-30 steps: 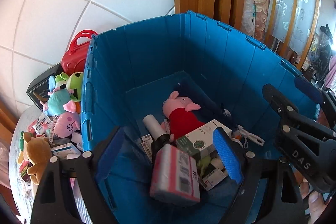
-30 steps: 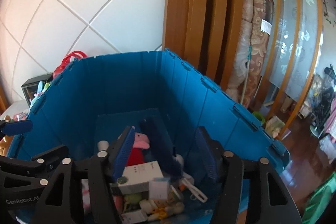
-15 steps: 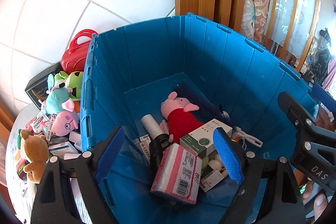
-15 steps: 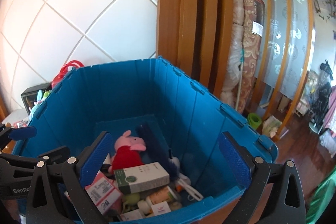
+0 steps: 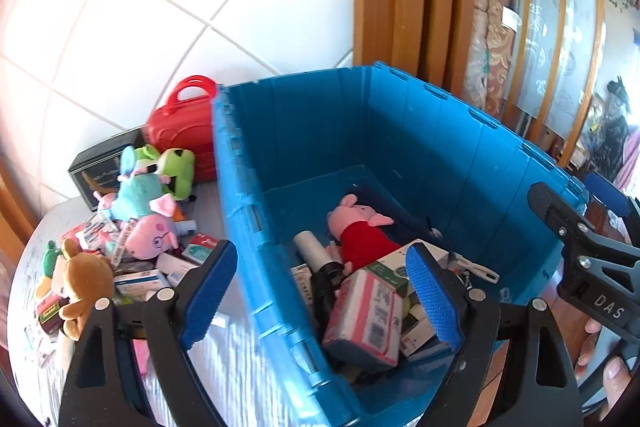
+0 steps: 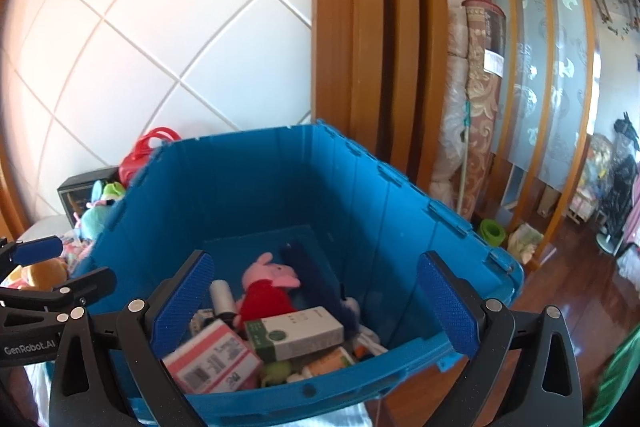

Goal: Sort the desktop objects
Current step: 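Move both tools back to the pile on the bed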

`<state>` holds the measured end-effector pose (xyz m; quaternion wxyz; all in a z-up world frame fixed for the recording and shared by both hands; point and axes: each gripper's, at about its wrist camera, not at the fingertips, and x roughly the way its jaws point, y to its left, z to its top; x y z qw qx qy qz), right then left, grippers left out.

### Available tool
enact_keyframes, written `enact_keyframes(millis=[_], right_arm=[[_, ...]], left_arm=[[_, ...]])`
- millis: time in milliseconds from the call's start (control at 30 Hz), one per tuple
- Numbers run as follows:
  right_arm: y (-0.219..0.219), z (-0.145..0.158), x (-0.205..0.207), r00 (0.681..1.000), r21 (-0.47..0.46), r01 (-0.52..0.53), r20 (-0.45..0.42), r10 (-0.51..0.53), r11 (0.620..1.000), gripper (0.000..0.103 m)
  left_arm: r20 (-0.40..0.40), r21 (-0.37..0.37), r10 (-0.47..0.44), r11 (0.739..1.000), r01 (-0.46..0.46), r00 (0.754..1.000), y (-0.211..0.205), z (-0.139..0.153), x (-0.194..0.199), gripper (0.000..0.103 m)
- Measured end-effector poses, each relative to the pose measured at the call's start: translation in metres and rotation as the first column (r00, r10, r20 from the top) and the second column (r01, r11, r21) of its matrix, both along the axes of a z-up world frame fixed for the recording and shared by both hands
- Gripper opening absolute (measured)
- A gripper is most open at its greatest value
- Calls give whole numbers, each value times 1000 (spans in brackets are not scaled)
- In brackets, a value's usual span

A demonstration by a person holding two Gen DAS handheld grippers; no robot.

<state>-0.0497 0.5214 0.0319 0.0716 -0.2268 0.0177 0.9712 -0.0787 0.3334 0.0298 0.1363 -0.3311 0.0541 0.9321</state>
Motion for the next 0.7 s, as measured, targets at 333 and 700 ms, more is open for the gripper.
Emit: enact_keyframes(millis=[333,700], right_arm=[[-94,13,6,981,23,-191,-41,192,981,103],[-229,7,-4,923,75,-384,-1,385,920,103]], left_arm=[[20,36,157,987,-158,987,-102,-6,15,87],[91,33,344,937,-349,934,-236,-37,11,87]])
